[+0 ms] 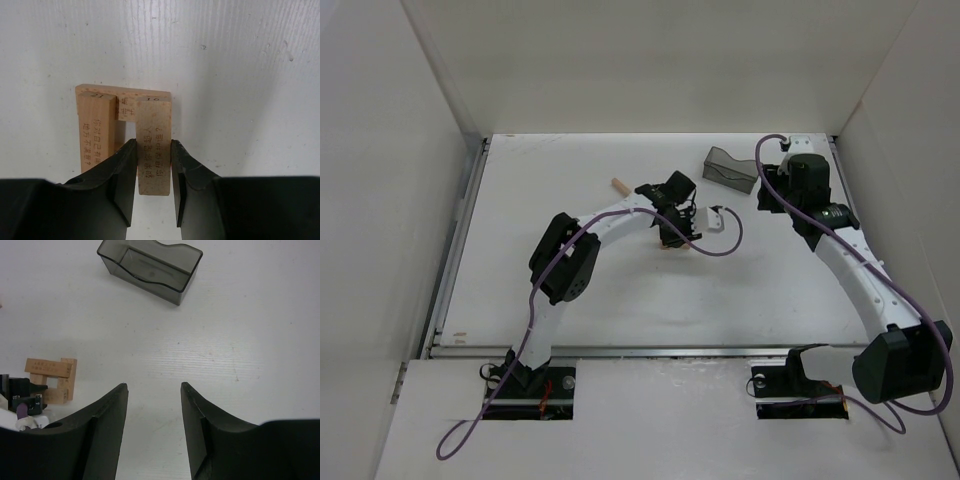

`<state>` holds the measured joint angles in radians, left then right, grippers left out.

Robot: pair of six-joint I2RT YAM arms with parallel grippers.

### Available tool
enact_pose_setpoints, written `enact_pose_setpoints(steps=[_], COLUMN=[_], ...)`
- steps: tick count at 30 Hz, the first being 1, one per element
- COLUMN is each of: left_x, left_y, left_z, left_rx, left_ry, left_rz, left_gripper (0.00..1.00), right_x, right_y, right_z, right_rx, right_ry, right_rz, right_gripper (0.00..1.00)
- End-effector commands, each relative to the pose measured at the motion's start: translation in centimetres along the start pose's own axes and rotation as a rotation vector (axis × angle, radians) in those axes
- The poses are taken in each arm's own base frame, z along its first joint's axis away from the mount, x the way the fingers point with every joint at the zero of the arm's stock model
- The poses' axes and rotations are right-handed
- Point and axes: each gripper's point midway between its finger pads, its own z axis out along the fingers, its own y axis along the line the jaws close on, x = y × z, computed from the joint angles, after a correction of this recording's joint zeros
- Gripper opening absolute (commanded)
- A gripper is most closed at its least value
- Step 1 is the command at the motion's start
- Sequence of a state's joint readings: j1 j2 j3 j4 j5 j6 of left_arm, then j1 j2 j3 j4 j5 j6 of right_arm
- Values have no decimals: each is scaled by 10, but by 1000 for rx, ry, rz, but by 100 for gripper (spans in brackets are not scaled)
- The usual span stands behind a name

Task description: Build the wood block tower

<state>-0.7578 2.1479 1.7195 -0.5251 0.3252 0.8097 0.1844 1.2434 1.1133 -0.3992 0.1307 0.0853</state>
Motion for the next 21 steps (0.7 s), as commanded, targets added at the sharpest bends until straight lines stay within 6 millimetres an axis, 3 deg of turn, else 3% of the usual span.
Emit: enact_pose_setpoints(steps=[1, 14, 21], left_x=[0, -1, 9], left_y=[-8, -6, -8], left_z=[-2, -2, 0], left_rx=[29, 17, 25], left_ry=[-3, -3, 12], left_rz=[14, -1, -24], left_gripper=[0, 0, 0], right_x=[-17, -19, -19], right_y=[0, 1, 1], right_z=[-6, -6, -6], right_rx=[-11, -12, -12], right_ry=[-71, -80, -80], right_rz=[6, 7, 7], right_gripper=[52, 52, 52])
